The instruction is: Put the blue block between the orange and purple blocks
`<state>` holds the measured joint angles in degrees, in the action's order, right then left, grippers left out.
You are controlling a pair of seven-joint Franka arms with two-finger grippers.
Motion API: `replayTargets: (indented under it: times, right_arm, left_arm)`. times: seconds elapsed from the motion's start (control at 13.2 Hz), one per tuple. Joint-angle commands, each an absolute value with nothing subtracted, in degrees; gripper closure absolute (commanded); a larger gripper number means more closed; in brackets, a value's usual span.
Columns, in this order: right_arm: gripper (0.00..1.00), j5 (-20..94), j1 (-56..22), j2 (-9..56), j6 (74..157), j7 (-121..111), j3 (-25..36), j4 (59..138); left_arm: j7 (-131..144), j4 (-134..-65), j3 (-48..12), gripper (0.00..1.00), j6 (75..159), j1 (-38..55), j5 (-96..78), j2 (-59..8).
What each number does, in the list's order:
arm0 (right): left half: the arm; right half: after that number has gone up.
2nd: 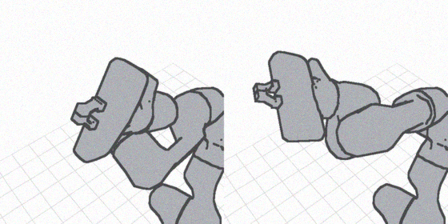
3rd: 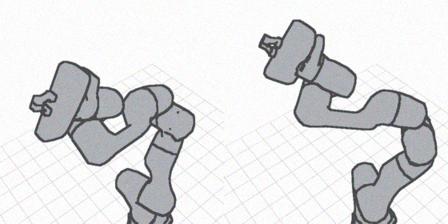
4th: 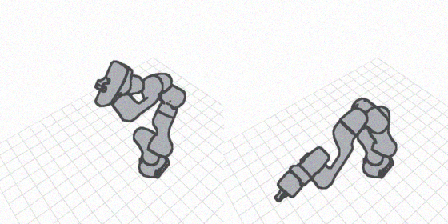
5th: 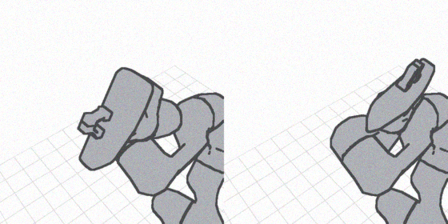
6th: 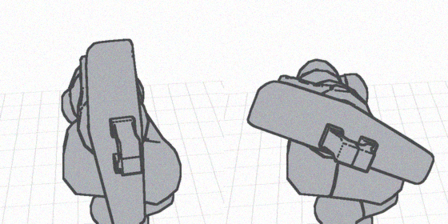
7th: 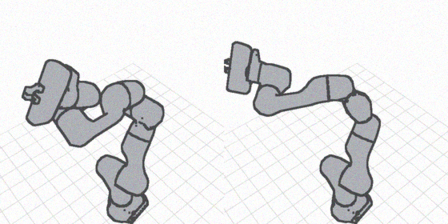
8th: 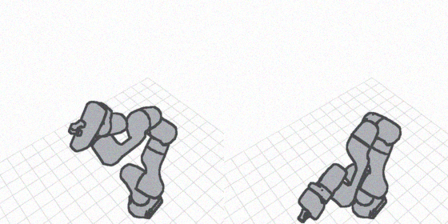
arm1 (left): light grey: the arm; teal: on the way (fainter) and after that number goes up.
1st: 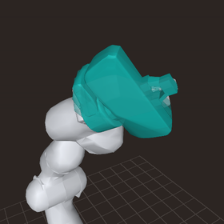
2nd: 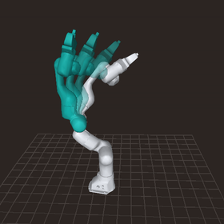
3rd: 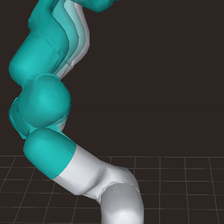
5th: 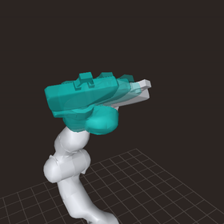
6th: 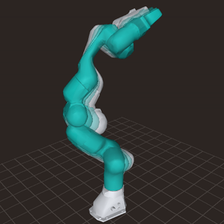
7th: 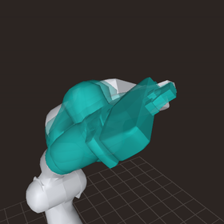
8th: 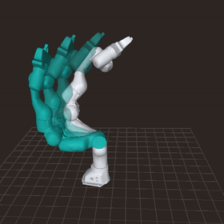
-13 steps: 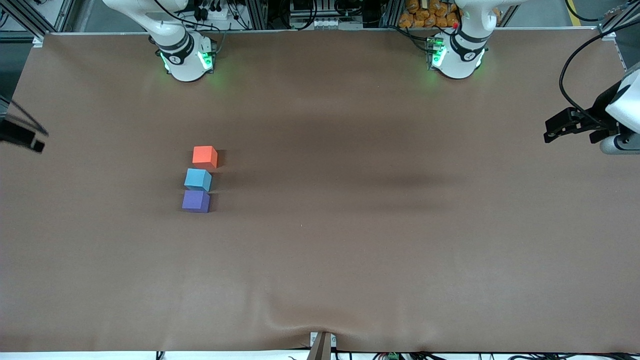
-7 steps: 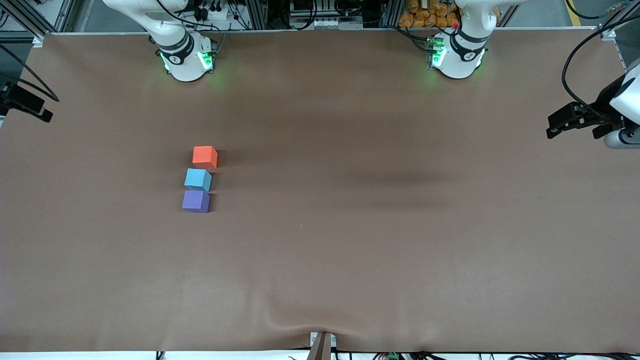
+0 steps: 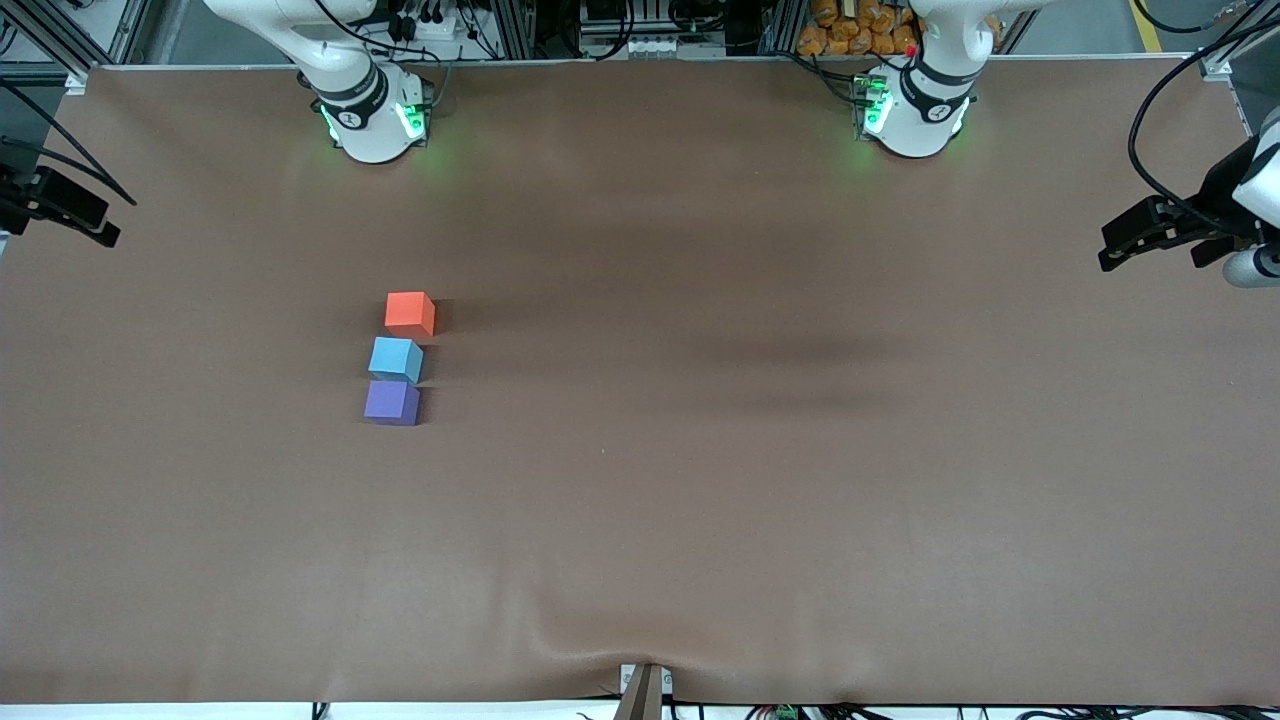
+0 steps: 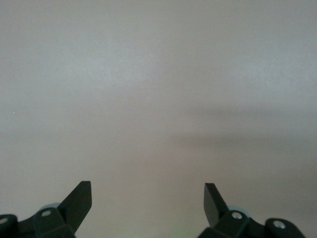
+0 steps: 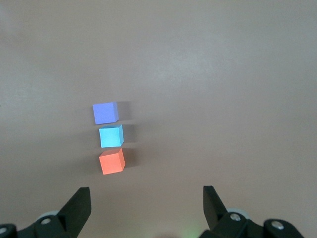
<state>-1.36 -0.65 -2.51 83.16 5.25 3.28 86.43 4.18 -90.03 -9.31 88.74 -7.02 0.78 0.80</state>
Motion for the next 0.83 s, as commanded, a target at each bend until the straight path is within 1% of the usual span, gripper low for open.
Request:
replayTargets:
  times: [0.0, 0.23, 0.75]
  right_arm:
    - [0.00, -2.4, -1.2, -3.1, 83.5, 4.7, 3.4, 86.3]
    - [0.00, -0.6, -1.1, -3.0, 85.2, 4.8, 3.4, 86.3]
    - [0.00, 1.3, -1.1, -2.9, 85.8, 2.0, 3.5, 86.5]
  left_arm:
    - [3.8, -91.0, -9.4, 0.00, 88.3, -7.6, -0.1, 2.1]
    - [3.3, -90.4, -9.2, 0.00, 88.3, -7.6, 0.0, 1.8]
    - [3.2, -88.2, -8.7, 0.00, 88.4, -7.9, 0.1, 0.5]
